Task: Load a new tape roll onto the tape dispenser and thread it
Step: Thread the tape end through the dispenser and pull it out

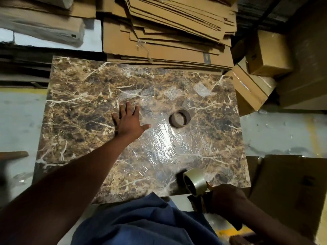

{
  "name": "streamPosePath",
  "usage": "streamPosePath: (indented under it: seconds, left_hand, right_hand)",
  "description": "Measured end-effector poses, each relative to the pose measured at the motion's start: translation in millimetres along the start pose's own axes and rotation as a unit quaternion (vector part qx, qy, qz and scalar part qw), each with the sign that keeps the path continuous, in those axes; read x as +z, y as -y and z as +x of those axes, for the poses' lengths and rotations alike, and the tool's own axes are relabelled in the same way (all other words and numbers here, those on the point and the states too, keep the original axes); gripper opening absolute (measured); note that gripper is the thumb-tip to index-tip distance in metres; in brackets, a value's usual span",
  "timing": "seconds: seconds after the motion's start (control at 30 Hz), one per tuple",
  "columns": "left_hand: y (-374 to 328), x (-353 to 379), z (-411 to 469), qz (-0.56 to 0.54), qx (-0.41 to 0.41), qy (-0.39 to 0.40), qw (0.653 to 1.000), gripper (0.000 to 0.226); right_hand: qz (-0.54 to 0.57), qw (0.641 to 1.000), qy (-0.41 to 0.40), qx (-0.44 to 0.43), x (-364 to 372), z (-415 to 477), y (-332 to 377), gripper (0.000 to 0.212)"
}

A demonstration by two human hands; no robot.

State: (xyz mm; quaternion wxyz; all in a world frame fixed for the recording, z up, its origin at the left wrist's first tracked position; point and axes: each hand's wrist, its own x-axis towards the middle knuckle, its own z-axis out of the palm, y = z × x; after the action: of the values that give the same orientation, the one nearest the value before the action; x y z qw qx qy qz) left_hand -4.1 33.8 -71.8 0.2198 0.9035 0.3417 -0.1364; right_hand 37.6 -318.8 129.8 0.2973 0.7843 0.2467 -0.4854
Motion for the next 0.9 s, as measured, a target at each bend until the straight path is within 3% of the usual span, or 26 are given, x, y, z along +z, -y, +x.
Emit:
streamPosePath:
  seconds: [0.2,0.4,0.57,0.67,0.73,0.83,0.9]
  left_hand:
    - [-5,-3,-2,0.003,-0.009,-0.001,1.0,0.105]
    - [-20,-4,-10,-0.038,-0.005,-0.035,0.999,0.087]
    - [-31,-19,-12,-0.246,0.015,-0.072,0.966,0.061]
    - [-47,-45,-17,-0.462,-0.061,-0.03,0.885,0.039]
    - [-53,-63,-20,-0.592,-0.113,0.014,0.798,0.037]
    - [-54,-85,-21,-0.731,-0.107,0.071,0.67,0.04]
    - [-55,-97,-19,-0.78,-0.089,0.09,0.613,0.042]
  right_hand:
    - [-0.045,0.997,0.012,-0.054,-10,12,11,0.045]
    - [-0.016,0.987,-0.147,-0.067,-62,9,23,0.046]
    - [0.048,0.955,-0.28,-0.08,-110,16,34,0.038]
    - [0.087,0.933,-0.335,-0.096,-129,20,44,0.042]
    - [0.116,0.919,-0.361,-0.106,-138,24,51,0.043]
    - [0.169,0.897,-0.388,-0.13,-147,33,61,0.048]
    - [0.211,0.882,-0.39,-0.161,-152,43,66,0.051]
